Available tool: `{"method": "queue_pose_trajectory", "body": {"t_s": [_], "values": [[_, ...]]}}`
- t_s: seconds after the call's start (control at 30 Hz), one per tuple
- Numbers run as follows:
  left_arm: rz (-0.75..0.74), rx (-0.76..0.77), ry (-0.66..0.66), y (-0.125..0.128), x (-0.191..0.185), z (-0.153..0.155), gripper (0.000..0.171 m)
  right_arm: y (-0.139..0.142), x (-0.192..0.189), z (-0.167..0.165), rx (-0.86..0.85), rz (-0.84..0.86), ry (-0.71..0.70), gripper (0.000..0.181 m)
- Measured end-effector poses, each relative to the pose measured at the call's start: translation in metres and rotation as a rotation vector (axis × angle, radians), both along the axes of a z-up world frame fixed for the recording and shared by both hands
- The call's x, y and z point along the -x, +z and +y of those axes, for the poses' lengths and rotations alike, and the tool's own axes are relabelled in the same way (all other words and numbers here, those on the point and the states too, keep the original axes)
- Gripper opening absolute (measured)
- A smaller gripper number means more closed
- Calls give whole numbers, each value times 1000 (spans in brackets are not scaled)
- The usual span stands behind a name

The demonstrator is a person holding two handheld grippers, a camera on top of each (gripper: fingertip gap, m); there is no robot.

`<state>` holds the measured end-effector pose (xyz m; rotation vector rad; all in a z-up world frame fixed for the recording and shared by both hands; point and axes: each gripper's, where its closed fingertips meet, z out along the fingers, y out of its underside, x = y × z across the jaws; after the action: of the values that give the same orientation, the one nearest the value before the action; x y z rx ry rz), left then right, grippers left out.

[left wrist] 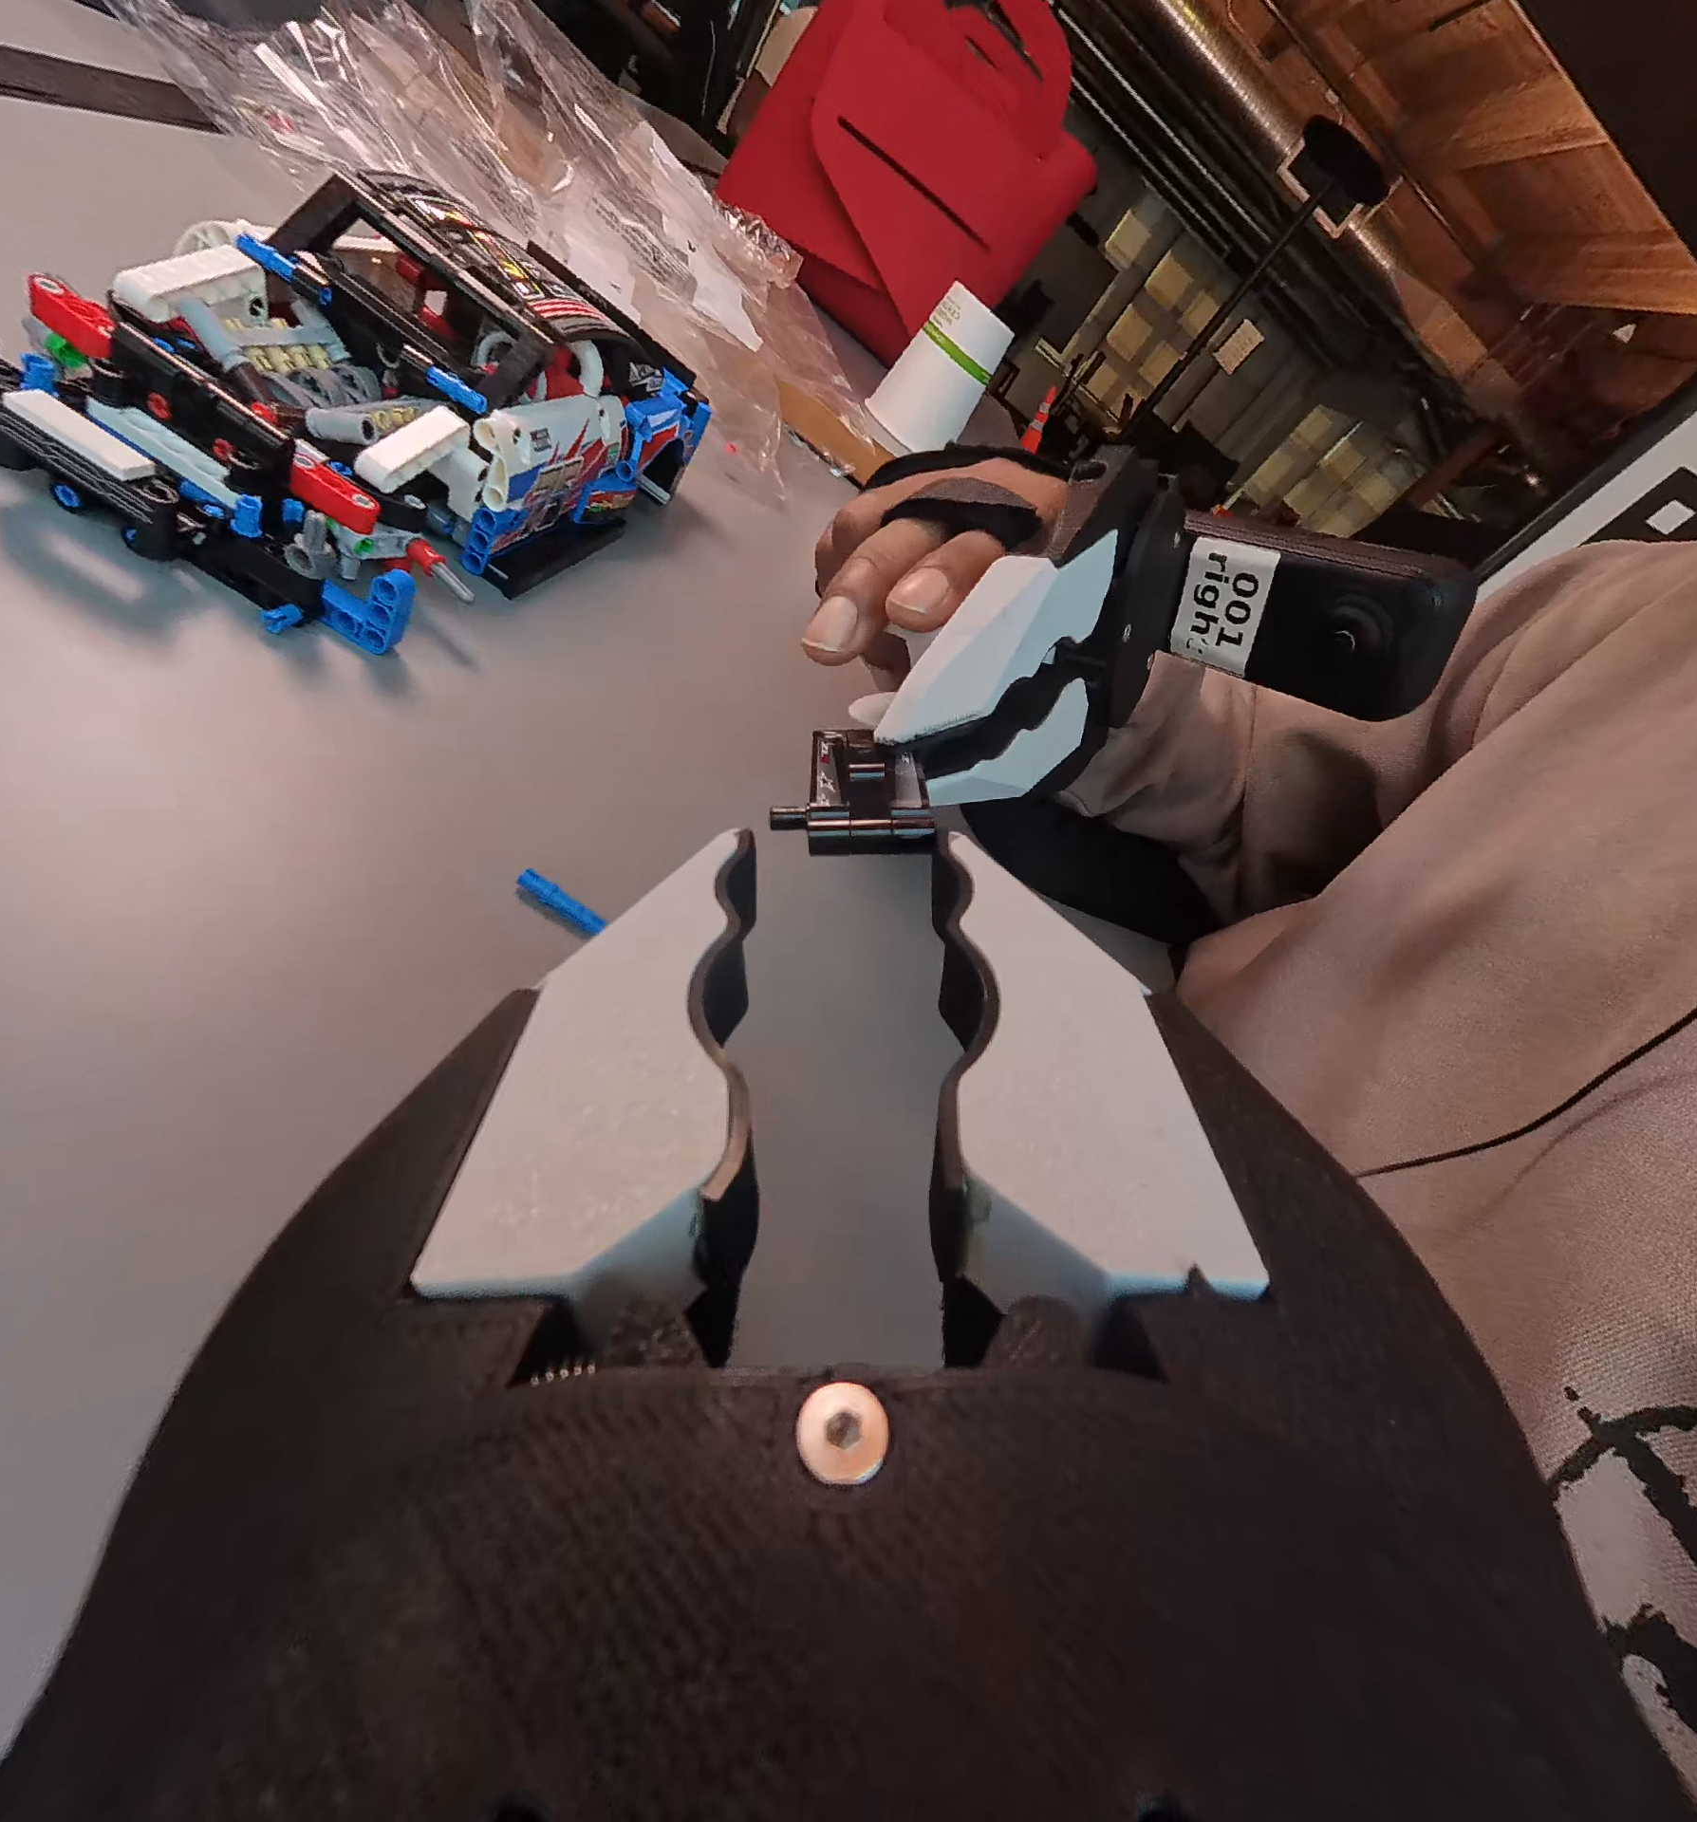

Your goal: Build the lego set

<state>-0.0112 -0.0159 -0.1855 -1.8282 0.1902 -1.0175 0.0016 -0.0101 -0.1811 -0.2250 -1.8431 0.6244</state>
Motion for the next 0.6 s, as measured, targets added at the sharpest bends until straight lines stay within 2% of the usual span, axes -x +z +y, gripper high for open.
{"method": "queue_pose_trajectory", "body": {"t_s": [0.07,0.33,0.6], "values": [[0,-12,-10,2,-3,-1,24,0,0,1,-11,5,-3,5],[35,-39,-6,3,-1,-1,23,1,0,1,-10,10,-12,5],[243,-175,64,7,7,2,23,5,0,5,81,-6,-25,9]]}}
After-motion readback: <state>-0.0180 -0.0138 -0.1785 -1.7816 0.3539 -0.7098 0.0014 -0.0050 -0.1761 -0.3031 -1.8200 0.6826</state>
